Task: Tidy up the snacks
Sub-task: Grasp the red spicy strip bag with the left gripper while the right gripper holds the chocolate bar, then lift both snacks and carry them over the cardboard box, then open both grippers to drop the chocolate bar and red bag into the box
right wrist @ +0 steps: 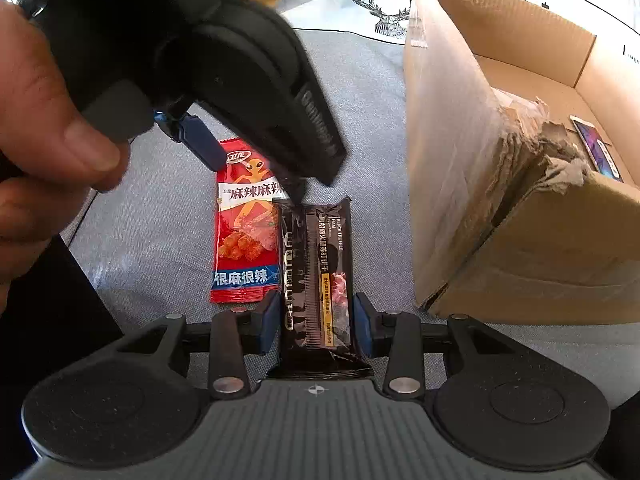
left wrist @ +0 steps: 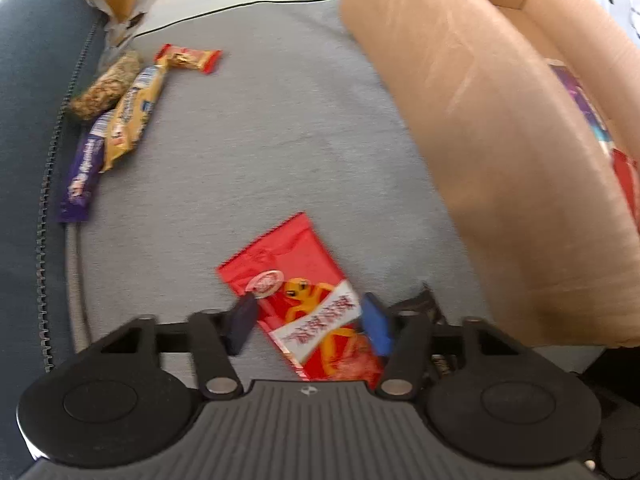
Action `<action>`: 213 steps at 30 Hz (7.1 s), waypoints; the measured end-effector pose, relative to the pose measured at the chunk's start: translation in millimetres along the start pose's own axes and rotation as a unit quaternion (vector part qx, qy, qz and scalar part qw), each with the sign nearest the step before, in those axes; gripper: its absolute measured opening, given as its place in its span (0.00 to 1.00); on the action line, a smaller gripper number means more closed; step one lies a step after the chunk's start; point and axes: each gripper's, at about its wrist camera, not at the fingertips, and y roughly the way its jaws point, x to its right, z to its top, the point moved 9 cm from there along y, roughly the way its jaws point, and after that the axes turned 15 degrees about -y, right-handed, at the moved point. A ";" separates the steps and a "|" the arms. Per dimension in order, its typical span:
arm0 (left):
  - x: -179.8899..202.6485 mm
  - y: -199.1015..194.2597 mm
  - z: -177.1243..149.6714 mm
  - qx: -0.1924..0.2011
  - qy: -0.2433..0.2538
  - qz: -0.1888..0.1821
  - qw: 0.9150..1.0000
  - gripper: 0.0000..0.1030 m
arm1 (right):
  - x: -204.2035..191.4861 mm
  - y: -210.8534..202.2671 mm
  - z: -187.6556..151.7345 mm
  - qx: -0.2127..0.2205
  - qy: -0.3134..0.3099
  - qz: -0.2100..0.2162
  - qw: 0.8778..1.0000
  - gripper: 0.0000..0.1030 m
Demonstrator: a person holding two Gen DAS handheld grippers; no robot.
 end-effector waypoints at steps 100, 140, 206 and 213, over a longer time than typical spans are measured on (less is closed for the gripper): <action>-86.0 11.8 22.2 -0.031 -0.156 -0.007 0.987 0.70 | -5.6 18.6 38.1 0.040 0.031 0.019 0.999 0.64; -60.5 -131.7 30.1 0.273 -0.107 -0.166 0.941 0.48 | 45.4 -157.5 95.4 0.246 0.031 -0.038 0.968 0.40; 143.3 -216.2 51.4 0.330 -0.031 -0.212 0.920 0.51 | 218.6 -207.1 45.7 0.337 0.096 -0.139 0.926 0.50; 166.9 -232.7 44.0 0.364 0.004 -0.232 0.902 0.67 | 222.6 -208.1 43.9 0.329 0.098 -0.162 0.925 0.89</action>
